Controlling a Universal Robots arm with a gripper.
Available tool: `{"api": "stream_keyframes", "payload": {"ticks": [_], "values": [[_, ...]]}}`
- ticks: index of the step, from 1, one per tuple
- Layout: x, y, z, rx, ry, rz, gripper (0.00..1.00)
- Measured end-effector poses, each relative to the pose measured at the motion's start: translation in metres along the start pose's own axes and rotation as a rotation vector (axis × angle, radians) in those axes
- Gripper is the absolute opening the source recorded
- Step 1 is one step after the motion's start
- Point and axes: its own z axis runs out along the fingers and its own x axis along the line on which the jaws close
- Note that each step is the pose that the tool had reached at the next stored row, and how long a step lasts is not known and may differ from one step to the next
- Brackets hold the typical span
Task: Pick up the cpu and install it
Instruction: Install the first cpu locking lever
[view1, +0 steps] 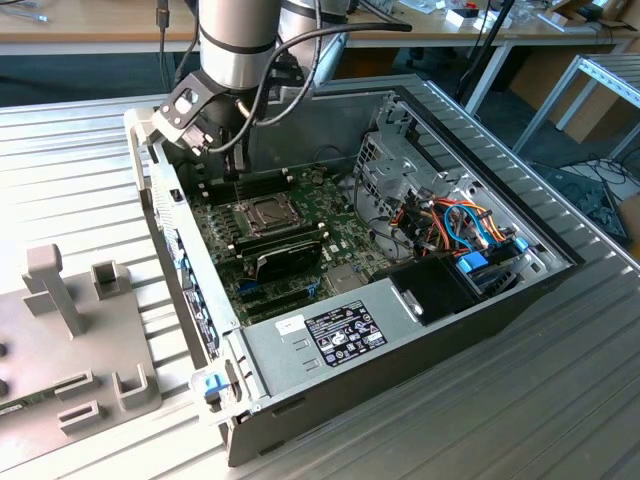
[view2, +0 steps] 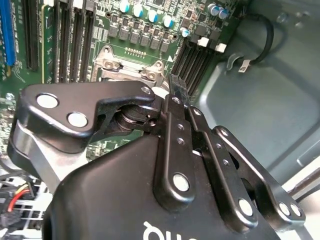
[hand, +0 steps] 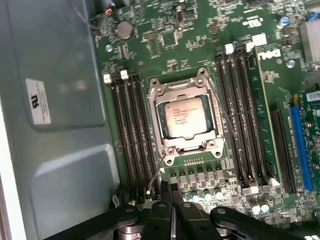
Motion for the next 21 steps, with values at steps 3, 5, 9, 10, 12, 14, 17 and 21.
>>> {"api": "stream_keyframes", "payload": {"ticks": [3,5,9,10,12,14,17,21], "values": [[0.0000,0.0000,0.0000,-0.0060,-0.0014,0.044,0.11],[0.0000,0.0000,0.0000,-0.0102,-0.0024,0.075,0.11],[0.0000,0.0000,0.0000,-0.0208,-0.0043,0.155,0.11],[0.0000,0.0000,0.0000,-0.0228,-0.0047,0.169,0.11],[0.0000,0.0000,-0.0001,-0.0294,-0.0060,0.220,0.11],[0.0000,0.0000,0.0000,-0.0314,-0.0061,0.234,0.11],[0.0000,0.0000,0.0000,-0.0315,-0.0062,0.235,0.11],[-0.0001,-0.0002,0.0000,-0.0382,-0.0074,0.286,0.11]]}}
